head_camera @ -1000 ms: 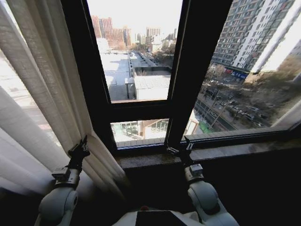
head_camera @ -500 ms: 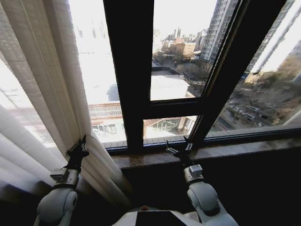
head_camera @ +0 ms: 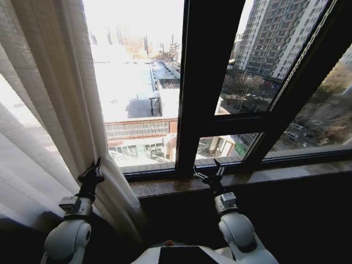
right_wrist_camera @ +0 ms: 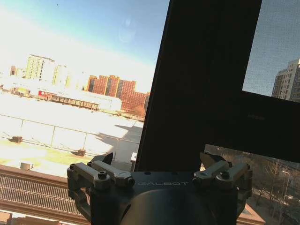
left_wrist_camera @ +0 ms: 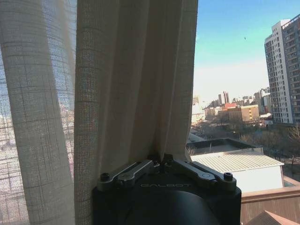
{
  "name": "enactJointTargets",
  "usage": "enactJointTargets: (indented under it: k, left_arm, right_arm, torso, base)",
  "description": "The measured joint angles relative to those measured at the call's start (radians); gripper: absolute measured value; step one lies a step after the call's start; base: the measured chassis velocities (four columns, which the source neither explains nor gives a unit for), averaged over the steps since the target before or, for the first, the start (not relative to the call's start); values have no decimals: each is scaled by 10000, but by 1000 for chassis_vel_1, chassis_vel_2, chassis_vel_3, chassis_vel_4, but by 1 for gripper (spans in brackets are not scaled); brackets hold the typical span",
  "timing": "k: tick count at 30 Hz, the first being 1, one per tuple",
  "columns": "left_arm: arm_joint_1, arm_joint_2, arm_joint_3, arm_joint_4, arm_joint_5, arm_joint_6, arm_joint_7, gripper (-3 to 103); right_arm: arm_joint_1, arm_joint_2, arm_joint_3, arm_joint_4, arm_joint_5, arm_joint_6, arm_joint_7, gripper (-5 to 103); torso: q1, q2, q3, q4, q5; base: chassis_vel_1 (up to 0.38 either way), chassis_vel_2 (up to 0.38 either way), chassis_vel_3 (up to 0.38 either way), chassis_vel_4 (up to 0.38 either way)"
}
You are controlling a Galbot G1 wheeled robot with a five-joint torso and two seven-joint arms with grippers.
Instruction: Open the curtains by pulling them apart, changing their state from closed to fully open.
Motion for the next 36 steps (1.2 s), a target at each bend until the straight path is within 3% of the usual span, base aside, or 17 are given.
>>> enactJointTargets:
  k: [16, 27, 34, 36]
  left_arm:
    - [12, -173, 14, 7, 144, -160, 4, 0]
    - [-54, -257, 11, 74, 149, -159, -6, 0]
    - [-202, -353, -947, 34, -534, 47, -285, 0]
    - [-140, -236, -1751, 89, -1146, 74, -299, 0]
  right_arm:
    - [46, 23, -196, -25, 228, 98, -16, 100]
    - [72, 2, -192, -83, 337, 69, -12, 100]
    - [57, 9, -187, -102, 320, 88, -11, 100]
    - [90, -8, -189, -155, 315, 96, -15, 100]
  torso:
    - [-1, 1, -1, 1, -2]
    - [0, -1, 2, -1, 10]
    - [0, -1, 1, -1, 2]
    - [0, -1, 1, 2, -5]
  base:
    - [364, 306, -373, -306]
    - [51, 59, -42, -67]
    - [-36, -26, 31, 18]
    - [0, 0, 0, 0]
